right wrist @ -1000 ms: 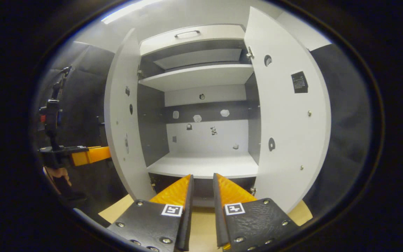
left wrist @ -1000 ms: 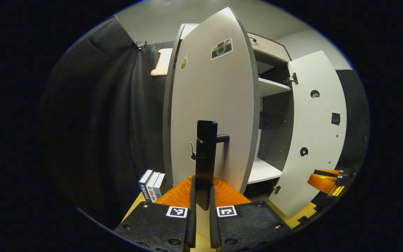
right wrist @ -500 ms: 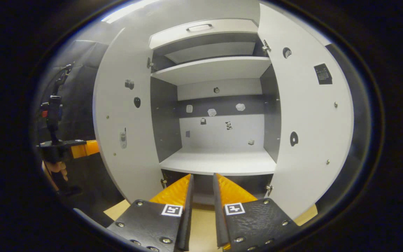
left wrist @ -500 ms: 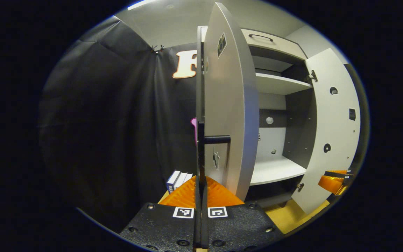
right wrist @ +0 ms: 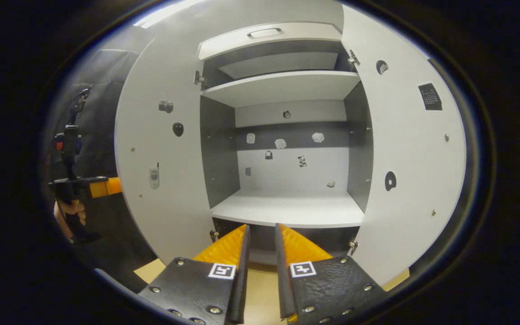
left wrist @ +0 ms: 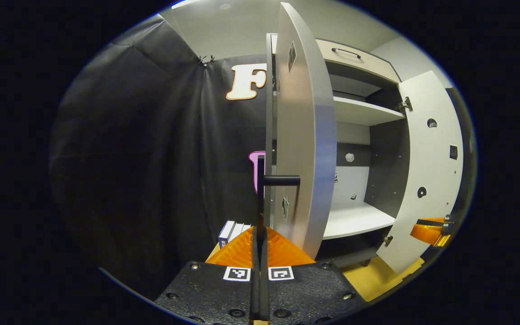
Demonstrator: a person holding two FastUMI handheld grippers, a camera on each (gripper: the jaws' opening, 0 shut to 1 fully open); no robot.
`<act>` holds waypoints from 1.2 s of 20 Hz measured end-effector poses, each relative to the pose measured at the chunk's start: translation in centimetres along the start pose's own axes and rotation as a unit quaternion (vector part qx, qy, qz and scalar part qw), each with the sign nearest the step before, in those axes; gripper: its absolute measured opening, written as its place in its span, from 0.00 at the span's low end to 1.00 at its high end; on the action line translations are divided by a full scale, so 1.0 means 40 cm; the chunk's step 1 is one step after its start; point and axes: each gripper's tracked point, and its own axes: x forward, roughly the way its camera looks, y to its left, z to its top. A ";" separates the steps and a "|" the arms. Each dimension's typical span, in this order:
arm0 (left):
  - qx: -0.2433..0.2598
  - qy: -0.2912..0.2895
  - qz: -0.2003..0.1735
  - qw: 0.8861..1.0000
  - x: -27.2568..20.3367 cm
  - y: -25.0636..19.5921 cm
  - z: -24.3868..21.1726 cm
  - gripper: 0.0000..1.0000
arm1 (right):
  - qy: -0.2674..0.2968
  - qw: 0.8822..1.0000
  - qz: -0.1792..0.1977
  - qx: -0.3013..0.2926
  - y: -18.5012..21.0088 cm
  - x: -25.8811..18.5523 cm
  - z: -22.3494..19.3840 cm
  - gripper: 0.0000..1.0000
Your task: Open the right door of the double-door shoe cabinet with the right hand, and open the left door with the left hand.
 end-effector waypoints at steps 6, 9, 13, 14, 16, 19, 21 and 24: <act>0.000 -0.003 -0.027 1.000 -0.001 0.019 -0.001 0.00 | 0.001 1.000 0.000 0.000 -0.005 0.004 -0.003 0.30; 0.007 -0.009 -0.028 1.000 -0.008 0.021 0.000 0.01 | 0.000 1.000 0.002 -0.002 -0.005 0.005 0.000 0.30; 0.000 -0.004 -0.018 1.000 -0.005 0.021 -0.002 0.01 | -0.002 1.000 0.001 -0.011 -0.019 0.000 0.001 0.30; -0.001 -0.004 -0.017 1.000 -0.002 0.020 -0.004 0.01 | -0.002 1.000 0.000 -0.012 -0.025 -0.002 0.000 0.30; -0.006 -0.004 -0.015 1.000 -0.006 0.015 -0.002 0.01 | 0.001 1.000 0.001 -0.011 -0.036 -0.003 -0.004 0.30; -0.004 -0.006 0.002 1.000 -0.017 0.031 -0.005 0.06 | 0.003 1.000 0.004 -0.009 -0.053 -0.006 -0.005 0.30; -0.008 -0.018 0.016 1.000 -0.038 0.033 0.011 0.15 | 0.002 1.000 0.007 -0.011 -0.065 -0.007 -0.003 0.30; 0.002 -0.019 0.040 0.999 -0.062 0.040 0.015 0.28 | 0.003 1.000 0.013 -0.011 -0.079 0.000 -0.002 0.30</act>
